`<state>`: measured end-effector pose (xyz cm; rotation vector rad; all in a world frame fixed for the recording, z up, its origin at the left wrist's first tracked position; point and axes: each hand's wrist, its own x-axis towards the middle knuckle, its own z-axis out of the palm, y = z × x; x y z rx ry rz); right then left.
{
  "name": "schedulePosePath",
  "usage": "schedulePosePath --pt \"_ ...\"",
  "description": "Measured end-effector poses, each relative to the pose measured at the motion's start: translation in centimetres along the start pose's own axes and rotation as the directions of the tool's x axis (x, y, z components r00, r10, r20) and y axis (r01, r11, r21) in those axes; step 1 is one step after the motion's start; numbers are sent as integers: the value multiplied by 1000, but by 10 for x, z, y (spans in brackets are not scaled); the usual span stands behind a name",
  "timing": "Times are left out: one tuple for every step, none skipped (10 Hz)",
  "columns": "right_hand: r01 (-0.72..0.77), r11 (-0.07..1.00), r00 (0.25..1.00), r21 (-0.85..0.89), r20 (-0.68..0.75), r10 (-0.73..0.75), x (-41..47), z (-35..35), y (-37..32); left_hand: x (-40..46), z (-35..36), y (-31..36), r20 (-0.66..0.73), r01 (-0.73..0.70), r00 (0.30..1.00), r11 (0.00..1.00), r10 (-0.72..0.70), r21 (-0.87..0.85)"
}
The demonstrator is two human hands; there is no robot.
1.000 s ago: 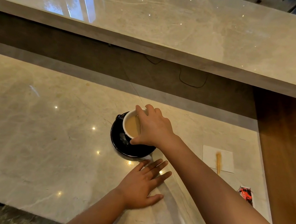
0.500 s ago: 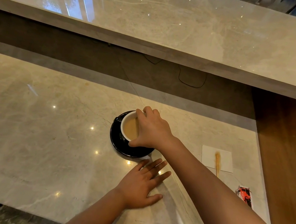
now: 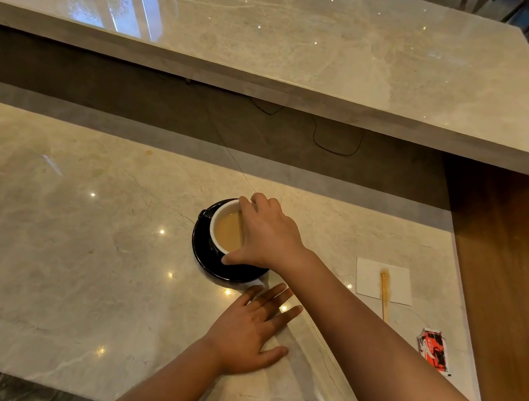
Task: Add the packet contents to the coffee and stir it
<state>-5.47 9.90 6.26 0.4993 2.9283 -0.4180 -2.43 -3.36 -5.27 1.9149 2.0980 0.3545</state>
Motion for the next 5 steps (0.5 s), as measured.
schedulePosePath --pt "10 1000 1000 4 0 -10 0 1 2 0 1 1 -5 -9 1000 1000 9 1" --pt "9 1000 1000 8 6 -9 -2 3 4 0 2 0 -1 -8 1000 1000 8 11" --pt "-5 999 1000 49 11 4 -7 2 6 2 0 -1 17 -8 1000 1000 8 10" --pt "-51 996 998 78 -26 53 -13 -2 16 3 2 -3 8 -20 1000 999 20 25" --pt "-121 992 986 37 -112 125 -20 -4 25 4 -1 2 26 -26 999 1000 25 3"
